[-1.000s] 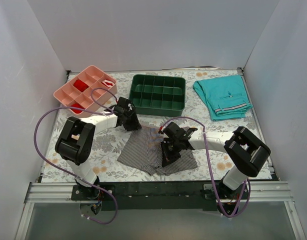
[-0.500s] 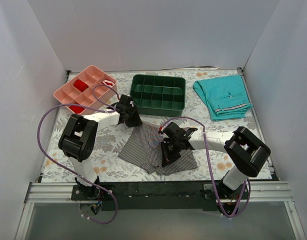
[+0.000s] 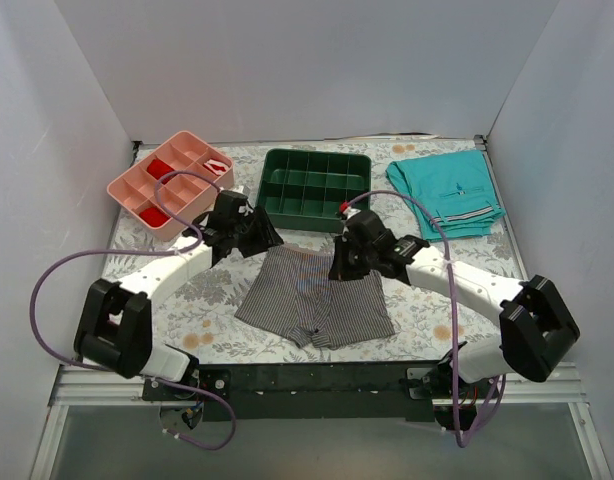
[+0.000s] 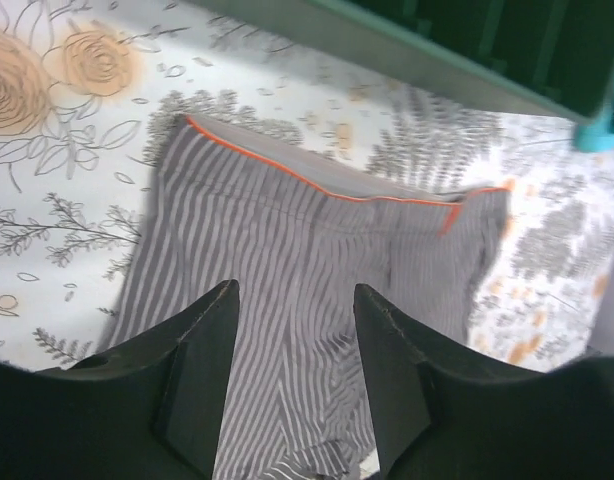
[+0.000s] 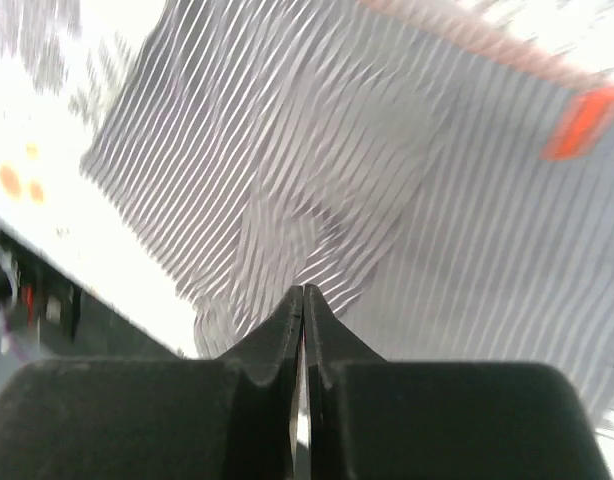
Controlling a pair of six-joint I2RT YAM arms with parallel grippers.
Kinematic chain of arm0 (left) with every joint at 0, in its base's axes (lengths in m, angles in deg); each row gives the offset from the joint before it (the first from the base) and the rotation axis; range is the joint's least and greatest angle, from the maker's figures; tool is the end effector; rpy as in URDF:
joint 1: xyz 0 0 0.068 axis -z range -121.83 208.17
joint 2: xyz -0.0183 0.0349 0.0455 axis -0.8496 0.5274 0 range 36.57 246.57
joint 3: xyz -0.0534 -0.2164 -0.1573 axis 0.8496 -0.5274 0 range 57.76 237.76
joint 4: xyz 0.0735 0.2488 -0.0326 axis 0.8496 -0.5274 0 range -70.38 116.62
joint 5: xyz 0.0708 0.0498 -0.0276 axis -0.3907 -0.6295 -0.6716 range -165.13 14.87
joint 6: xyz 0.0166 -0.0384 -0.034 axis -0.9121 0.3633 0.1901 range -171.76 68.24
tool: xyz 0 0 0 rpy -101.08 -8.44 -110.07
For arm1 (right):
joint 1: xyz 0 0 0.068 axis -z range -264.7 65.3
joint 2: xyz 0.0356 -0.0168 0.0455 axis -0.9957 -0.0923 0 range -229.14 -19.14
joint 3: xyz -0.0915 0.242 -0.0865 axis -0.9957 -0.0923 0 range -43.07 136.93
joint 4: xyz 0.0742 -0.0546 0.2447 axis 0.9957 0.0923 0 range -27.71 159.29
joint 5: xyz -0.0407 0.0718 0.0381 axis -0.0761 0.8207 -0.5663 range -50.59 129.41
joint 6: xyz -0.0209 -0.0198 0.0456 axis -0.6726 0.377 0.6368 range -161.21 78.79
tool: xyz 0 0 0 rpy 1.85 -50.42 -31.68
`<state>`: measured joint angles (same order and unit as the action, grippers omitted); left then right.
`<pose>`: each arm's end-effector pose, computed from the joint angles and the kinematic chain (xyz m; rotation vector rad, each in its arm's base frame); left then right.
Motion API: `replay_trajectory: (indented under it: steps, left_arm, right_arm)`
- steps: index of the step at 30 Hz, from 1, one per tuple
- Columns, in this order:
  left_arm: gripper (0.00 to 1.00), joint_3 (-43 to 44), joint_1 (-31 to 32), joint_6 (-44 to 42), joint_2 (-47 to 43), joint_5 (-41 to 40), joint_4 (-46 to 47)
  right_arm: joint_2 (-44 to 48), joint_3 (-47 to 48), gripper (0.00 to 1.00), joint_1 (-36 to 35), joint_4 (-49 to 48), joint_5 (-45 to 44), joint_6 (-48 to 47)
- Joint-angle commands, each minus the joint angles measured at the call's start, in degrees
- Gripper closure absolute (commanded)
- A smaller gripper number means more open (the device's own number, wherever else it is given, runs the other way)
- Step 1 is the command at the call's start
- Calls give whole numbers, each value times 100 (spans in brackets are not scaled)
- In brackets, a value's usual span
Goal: Roll the underwear
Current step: Flatten out the underwear at the center of the board.
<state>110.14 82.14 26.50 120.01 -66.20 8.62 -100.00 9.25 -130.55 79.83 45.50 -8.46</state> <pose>0.2739 -0.1277 0.2184 -1.1470 2.4072 -0.9052 0.2048 0.2164 0.2309 -0.3400 2.4891 0.7447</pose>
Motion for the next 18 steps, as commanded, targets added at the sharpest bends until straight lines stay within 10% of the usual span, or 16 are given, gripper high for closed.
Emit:
replay_trajectory:
  steps: [1, 18]
  left_arm:
    - [51, -430, -32, 49, -539, 276, -178]
    - [71, -1950, -32, 831, -865, 162, 77]
  right_arm:
    - [45, 42, 94, 724, 416, -811, -146]
    - [-1221, 402, 99, 1904, 13, -152, -858]
